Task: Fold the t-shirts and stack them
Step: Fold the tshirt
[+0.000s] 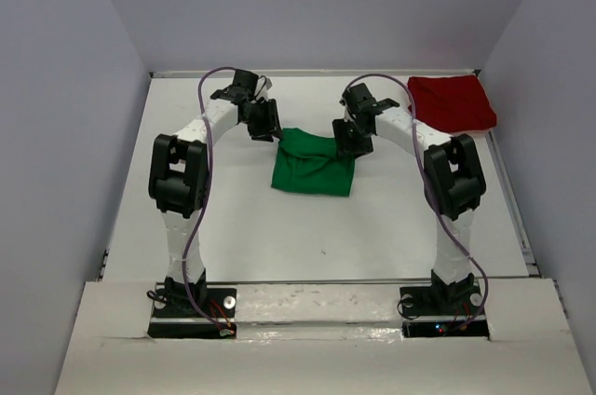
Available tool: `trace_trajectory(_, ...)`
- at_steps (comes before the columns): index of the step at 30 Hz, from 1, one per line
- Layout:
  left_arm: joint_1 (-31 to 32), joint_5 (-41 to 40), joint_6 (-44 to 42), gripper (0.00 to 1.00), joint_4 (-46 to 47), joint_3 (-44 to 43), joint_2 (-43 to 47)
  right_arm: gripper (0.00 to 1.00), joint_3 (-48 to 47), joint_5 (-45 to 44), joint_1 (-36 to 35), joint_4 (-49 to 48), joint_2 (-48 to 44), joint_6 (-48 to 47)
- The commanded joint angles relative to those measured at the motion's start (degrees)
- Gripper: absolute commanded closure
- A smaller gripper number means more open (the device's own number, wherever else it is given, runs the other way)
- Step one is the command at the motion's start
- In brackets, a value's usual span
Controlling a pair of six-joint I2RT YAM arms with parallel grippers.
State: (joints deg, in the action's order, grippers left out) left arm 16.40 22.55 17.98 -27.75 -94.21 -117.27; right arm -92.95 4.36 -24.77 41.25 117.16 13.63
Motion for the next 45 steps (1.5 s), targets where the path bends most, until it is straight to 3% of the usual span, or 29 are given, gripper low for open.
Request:
trace_trajectory(1, 0.21, 4.34, 0.3, 0.52, 1.99, -0.89, 0.47, 0.41, -3.2, -0.05, -0.27, -1.97, 0.26, -0.88)
trace_trajectory(11, 0.47, 8.65, 1.18, 0.52, 3.14, -2.2, -2.78, 0.41, -3.56, -0.14, 0.78, -1.53, 0.26, -0.88)
trace_trajectory(25, 1.17, 8.66, 1.09, 0.52, 3.23, -2.38, -4.46, 0.41, -4.52, 0.03, 1.31, -1.0, -0.01, -0.44)
trace_trajectory(30, 1.17, 8.66, 1.09, 0.52, 3.49, -1.76, -4.19, 0.46, -4.08, 0.47, 1.84, -1.09, 0.61, -0.44)
trace_trajectory(33, 1.26, 8.74, 0.92, 0.53, 3.75, -1.5, -3.93, 0.57, -4.35, 0.74, 1.84, -1.18, 0.96, -0.09)
trace_trajectory(36, 1.26, 8.66, 1.01, 0.64, 4.02, -1.06, -3.66, 0.69, -4.7, 1.35, 1.84, -1.18, 1.14, 0.26)
trace_trajectory(37, 1.26, 8.66, 1.01, 0.74, 4.1, -0.89, -3.58, 0.72, -4.87, 1.61, 1.84, -1.18, 1.22, 0.35)
trace_trajectory(38, 1.35, 8.74, 1.01, 0.77, 4.1, -0.8, -3.58, 0.75, -4.96, 1.62, 1.84, -1.09, 1.31, 0.43)
trace_trajectory(45, 1.35, 8.65, 0.92, 0.83, 4.37, -0.18, -3.23, 0.75, -4.61, 1.53, 1.84, -1.18, 1.49, 0.43)
